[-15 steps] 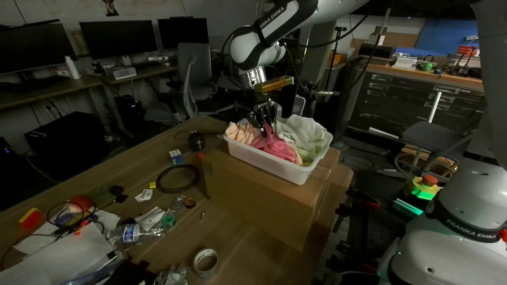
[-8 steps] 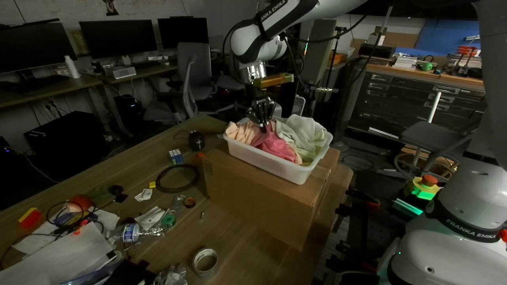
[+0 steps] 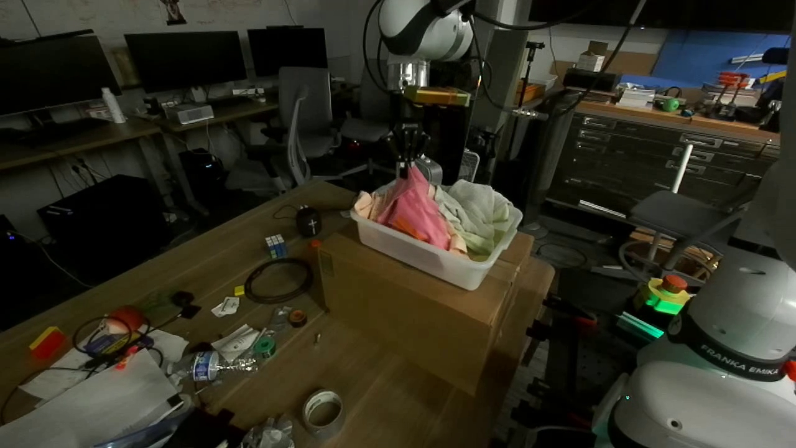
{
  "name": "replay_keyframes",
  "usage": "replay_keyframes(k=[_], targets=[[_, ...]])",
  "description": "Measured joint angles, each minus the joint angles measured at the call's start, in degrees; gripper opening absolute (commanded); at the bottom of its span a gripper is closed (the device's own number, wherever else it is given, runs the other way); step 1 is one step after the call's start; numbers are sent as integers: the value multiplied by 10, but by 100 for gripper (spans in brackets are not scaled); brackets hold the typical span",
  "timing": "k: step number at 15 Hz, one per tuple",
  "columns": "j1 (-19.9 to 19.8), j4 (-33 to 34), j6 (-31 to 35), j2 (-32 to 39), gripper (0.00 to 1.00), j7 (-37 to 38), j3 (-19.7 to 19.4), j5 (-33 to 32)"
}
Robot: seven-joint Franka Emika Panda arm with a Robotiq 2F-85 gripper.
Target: Take the clothing out of the white storage bin and put them on the table
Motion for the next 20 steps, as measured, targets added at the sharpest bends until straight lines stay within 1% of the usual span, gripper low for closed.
replay_keyframes(k=[4,11,16,20], targets=[[-6,-44,64,-77,2,-4,-1,25],[-5,-125,162,-222,2,-10,-1,41],[-1,-153,196,-304,2,-11,-1,49],[3,-157,201,-356,2,-14,-3,84]])
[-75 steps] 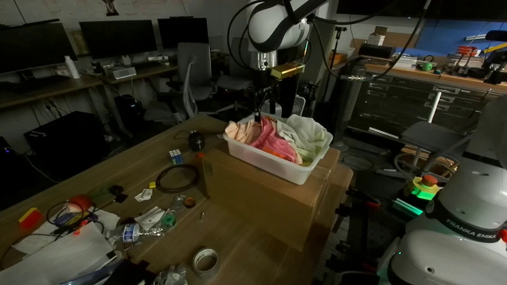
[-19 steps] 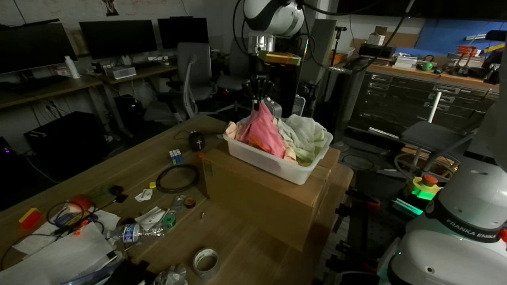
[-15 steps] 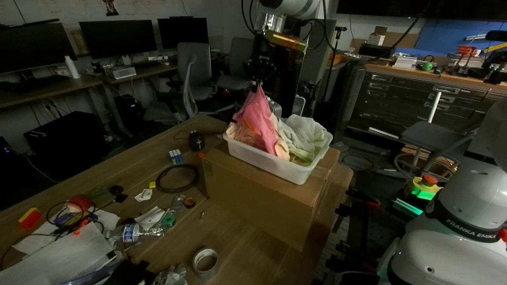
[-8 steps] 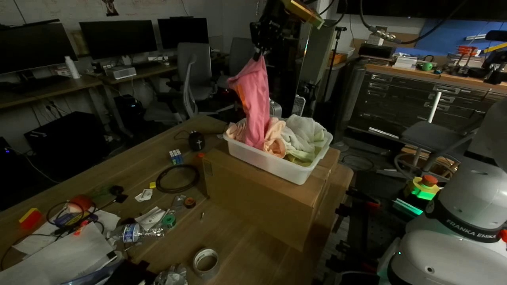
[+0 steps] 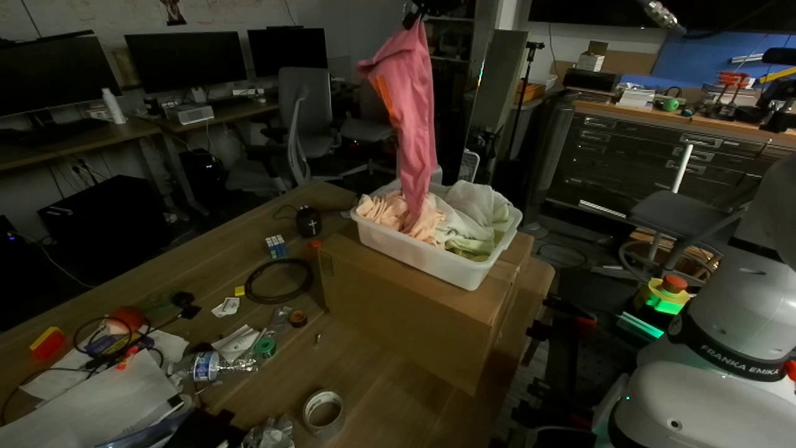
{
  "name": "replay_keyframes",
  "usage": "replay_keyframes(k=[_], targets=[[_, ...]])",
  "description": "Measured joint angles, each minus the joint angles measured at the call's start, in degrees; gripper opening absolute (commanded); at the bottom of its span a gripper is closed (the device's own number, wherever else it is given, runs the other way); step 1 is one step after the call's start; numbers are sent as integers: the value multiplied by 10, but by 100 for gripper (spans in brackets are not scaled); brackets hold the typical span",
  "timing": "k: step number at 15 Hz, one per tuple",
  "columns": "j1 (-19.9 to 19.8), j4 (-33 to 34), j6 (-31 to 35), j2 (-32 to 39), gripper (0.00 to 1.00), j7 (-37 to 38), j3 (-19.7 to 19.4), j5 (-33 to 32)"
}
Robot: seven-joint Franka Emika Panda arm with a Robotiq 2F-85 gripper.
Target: Take the clothing out of the white storage bin and put them on the table
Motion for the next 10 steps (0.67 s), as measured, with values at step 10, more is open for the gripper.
replay_keyframes(k=[10], targets=[[82,45,-205,26,2,-114,6,36]])
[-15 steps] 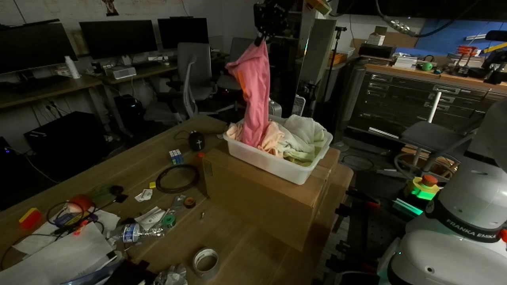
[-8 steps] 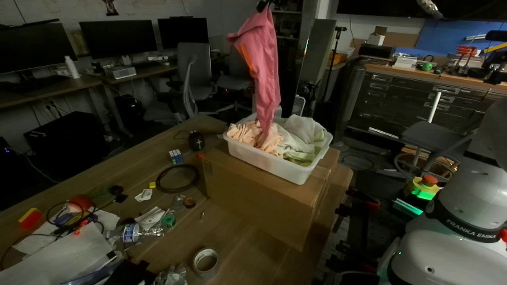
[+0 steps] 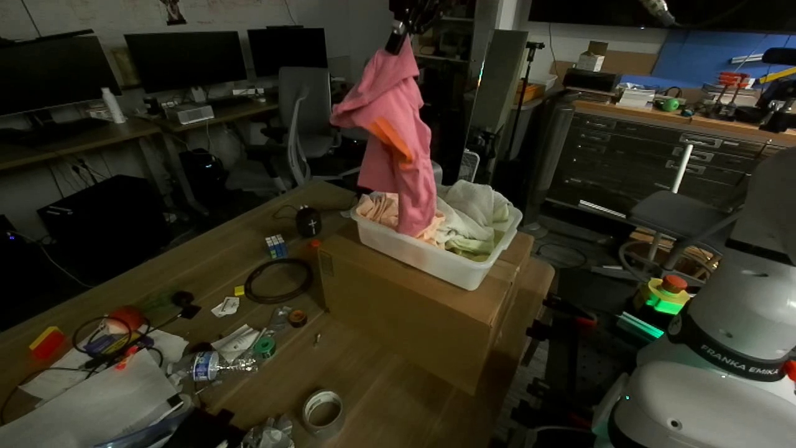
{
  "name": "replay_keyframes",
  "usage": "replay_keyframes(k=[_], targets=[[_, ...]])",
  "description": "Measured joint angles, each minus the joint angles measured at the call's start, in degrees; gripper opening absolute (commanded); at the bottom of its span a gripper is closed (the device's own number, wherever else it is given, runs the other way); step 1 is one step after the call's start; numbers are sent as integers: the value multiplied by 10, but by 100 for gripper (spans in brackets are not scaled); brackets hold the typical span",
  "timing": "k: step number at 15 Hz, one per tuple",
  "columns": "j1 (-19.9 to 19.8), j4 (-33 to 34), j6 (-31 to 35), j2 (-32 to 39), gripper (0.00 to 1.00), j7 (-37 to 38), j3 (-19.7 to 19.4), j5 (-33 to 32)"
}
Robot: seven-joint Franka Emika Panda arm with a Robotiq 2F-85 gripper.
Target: Take the clothing out of the white storage bin and put them on the table
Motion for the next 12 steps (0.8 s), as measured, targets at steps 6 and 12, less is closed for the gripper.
replay_keyframes(k=[6,12], targets=[[38,76,-113,78,2,-59,47,23],[42,165,-204,165,36,-79,75,50]])
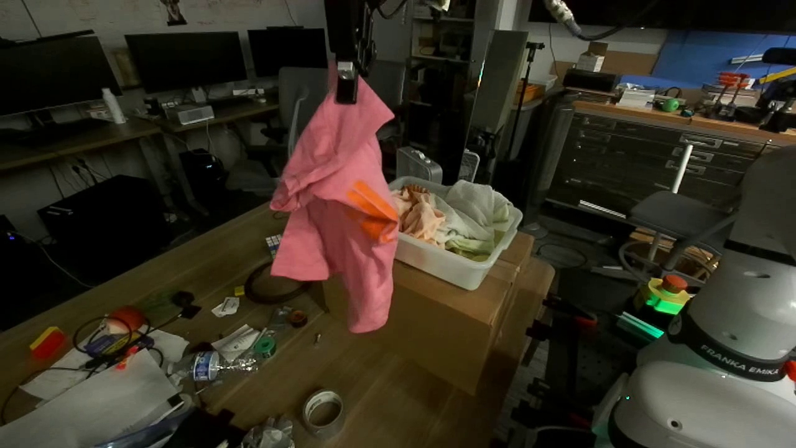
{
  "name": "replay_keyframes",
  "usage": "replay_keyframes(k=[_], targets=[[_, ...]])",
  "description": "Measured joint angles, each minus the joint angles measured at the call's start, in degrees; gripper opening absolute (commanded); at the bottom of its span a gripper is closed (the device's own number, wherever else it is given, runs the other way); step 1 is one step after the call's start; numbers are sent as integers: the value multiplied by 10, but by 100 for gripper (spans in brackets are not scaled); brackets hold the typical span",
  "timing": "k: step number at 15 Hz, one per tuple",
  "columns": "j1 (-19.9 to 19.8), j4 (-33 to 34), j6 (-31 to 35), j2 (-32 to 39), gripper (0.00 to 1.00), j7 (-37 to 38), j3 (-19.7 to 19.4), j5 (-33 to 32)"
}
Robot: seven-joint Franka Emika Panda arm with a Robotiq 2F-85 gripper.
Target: Take the clothing out of the white storage bin and put them on the table
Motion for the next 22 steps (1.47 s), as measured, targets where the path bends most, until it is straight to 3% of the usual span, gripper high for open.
replay_keyframes(k=[6,9,13,17,22], targets=[[3,62,-39,75,83,15,26,-145],[-3,65,-39,89,100,46,19,-189],[-36,55,-39,102,100,59,-3,-199],[-69,28,-38,124,100,24,-18,-206],[-87,5,-4,160,100,13,-22,-213]])
